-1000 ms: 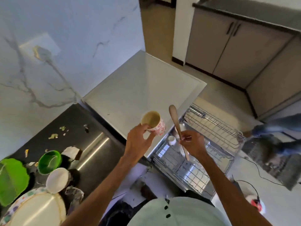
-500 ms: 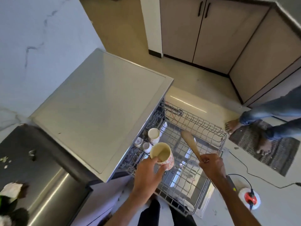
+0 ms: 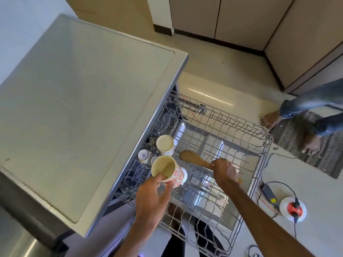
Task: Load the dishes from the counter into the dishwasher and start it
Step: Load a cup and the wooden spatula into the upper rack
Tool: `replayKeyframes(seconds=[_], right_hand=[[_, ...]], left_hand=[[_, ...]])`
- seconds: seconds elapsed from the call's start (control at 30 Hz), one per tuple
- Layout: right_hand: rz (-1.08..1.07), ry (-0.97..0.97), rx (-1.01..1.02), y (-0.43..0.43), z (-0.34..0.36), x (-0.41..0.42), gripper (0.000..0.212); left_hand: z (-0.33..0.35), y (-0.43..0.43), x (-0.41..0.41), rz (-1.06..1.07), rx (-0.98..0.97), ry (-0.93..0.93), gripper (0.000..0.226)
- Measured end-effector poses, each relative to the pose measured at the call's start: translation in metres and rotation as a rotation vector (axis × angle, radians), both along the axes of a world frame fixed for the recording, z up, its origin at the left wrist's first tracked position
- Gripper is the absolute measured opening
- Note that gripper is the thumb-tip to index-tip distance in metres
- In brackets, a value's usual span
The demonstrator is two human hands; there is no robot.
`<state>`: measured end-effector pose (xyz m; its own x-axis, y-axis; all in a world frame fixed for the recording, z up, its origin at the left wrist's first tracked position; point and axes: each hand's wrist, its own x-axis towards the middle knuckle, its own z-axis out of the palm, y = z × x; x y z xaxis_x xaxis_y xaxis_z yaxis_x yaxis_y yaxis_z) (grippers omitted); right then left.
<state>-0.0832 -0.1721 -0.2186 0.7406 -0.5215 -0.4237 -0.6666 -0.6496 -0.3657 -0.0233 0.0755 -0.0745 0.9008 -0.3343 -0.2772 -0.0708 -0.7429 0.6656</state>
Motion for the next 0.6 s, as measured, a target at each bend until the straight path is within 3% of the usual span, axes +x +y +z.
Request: replayKeyframes(seconds=[0.13, 0.37, 0.5, 0.6], right_hand=[[0.142, 0.051, -0.068, 0.006, -0.012, 0.004, 0.022], [0.126, 0.029, -0.054, 0.018, -0.029, -0.003, 0.024], [0.142, 0.052, -0.070, 0.022, -0.030, -0.014, 0.023], [0.152, 0.032, -0.097, 0.024, -0.035, -0.018, 0.035]], left_hand=[[-0.019, -0.001, 0.006, -0.020, -0.002, 0.007, 0.033], [-0.045, -0.004, 0.013, -0.034, -0.009, 0.057, 0.044], [-0.053, -0.006, 0.014, -0.048, 0.000, 0.065, 0.040], [-0.056, -0.007, 0.011, -0.063, -0.006, 0.081, 0.033]])
